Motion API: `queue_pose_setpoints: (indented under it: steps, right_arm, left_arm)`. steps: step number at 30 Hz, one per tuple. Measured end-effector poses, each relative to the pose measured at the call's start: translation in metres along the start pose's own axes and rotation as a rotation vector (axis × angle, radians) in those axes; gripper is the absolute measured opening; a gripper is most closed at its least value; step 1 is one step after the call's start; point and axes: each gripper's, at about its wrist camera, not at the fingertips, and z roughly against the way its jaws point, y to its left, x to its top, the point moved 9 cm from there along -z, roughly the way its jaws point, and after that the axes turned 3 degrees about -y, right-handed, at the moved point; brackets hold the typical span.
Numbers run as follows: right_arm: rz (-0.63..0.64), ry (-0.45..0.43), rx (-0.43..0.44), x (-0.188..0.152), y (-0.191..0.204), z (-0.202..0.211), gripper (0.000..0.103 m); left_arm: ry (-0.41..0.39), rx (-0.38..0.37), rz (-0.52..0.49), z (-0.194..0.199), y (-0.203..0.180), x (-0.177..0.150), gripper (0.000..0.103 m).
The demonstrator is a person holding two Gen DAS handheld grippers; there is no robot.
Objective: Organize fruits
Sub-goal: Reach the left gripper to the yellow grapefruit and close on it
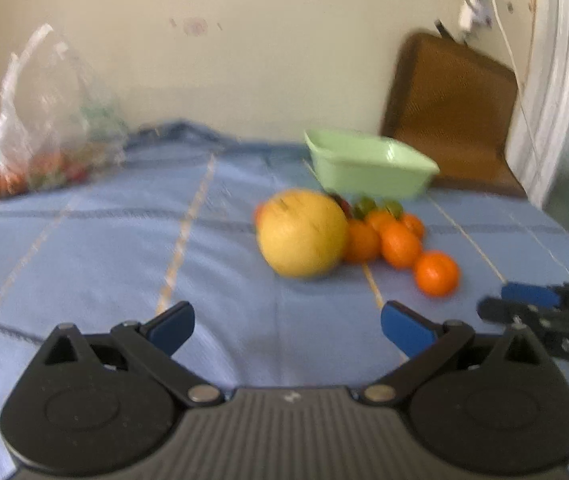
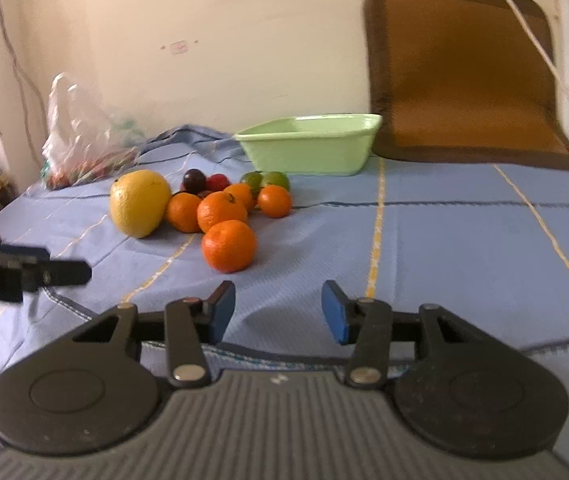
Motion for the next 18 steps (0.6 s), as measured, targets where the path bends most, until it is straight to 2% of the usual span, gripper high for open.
queue_pose_setpoints:
  steps: [2, 6, 8, 13, 15, 18]
  right_arm:
    - [0.036, -0.004, 0.019, 0.005, 0.005, -0.002, 0.05]
    - [0.106, -0.016, 0.055, 0.016, 0.017, -0.008, 0.05]
    - [0.131, -0.015, 0.063, 0.018, 0.021, -0.013, 0.05]
    - [0.172, -0.034, 0.112, 0.031, 0.033, -0.021, 0.051]
    - [0.244, -0.052, 0.153, 0.04, 0.049, -0.024, 0.051]
    - [0.394, -0.076, 0.214, 0.047, 0.076, -0.033, 0.051]
  left_arm:
    - [-0.05, -0.006, 0.005, 0.0, 0.007, 0.008, 0.103]
    - [-0.099, -0.048, 0.055, -0.004, 0.017, 0.028, 0.103]
    - [-0.074, -0.061, 0.044, -0.009, 0.016, 0.035, 0.103]
    - [-0.071, -0.098, -0.088, -0.017, -0.004, 0.042, 0.103]
    - [-0.051, -0.136, -0.081, -0.021, -0.008, 0.043, 0.103]
    - [-0.021, -0.203, -0.016, -0.027, -0.004, 0.042, 0.103]
